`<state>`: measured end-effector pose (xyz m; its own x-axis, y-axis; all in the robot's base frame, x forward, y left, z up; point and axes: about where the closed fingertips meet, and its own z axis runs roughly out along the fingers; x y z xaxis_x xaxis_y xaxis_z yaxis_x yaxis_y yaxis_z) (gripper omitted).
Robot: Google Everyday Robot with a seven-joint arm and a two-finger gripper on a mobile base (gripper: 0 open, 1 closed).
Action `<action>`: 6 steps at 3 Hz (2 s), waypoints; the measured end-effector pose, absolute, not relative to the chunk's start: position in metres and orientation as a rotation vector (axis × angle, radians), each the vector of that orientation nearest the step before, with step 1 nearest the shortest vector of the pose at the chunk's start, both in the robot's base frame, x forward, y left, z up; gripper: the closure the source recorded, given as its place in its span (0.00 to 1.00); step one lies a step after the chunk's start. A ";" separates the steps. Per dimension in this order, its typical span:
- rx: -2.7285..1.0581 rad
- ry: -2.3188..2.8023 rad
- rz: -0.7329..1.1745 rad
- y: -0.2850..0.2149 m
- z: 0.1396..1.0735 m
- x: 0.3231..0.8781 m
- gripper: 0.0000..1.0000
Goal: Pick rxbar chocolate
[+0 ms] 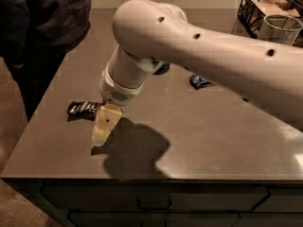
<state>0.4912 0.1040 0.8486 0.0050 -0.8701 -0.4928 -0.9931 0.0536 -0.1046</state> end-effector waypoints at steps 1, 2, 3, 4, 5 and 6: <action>-1.858 1.928 0.404 0.124 0.833 0.502 0.00; -1.855 1.960 0.414 0.130 0.822 0.510 0.17; -1.850 1.986 0.437 0.131 0.824 0.517 0.41; -1.849 1.988 0.439 0.131 0.829 0.518 0.64; -1.849 1.988 0.439 0.131 0.838 0.518 0.86; -1.849 1.988 0.439 0.131 0.839 0.518 1.00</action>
Offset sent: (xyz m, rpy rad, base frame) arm 0.0318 0.0300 -0.0401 -0.0218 0.0748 -0.0402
